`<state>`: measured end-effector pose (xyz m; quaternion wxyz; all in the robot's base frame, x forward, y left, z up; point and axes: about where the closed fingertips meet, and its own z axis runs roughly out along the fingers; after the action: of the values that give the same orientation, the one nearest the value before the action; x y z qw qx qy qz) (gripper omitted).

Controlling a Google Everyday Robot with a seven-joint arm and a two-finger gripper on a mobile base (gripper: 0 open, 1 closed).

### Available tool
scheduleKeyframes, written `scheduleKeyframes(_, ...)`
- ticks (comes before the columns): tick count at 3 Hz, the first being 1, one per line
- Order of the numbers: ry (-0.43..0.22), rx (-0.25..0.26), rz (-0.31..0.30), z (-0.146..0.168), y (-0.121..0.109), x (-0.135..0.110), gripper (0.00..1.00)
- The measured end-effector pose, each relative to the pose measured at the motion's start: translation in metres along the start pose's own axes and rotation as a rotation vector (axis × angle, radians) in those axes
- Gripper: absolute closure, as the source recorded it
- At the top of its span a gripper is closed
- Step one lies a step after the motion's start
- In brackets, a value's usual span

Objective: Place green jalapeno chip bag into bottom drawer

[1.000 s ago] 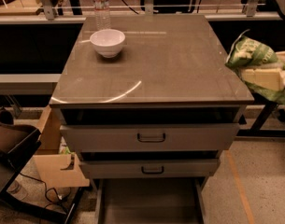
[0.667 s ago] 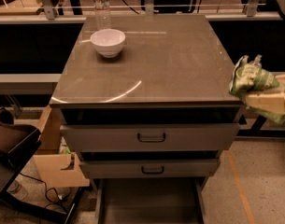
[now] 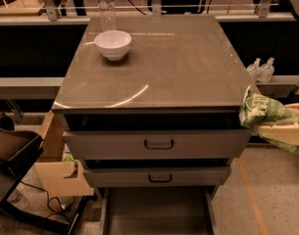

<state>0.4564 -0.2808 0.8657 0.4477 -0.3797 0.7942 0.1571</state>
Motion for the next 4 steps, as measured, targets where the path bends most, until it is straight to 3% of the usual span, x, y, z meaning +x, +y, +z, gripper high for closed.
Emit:
scheduleKeyframes(1,0.046,0.001,-0.031,0.013,0.007,0.017,1.00)
scheduleKeyframes(2,0.163,-0.005,-0.076,0.029,0.023,0.073,1.00)
scheduleKeyframes(3,0.272,-0.021,-0.147,0.050,0.047,0.143,1.00)
scheduleKeyframes(4,0.331,-0.057,-0.215,0.078,0.075,0.197,1.00)
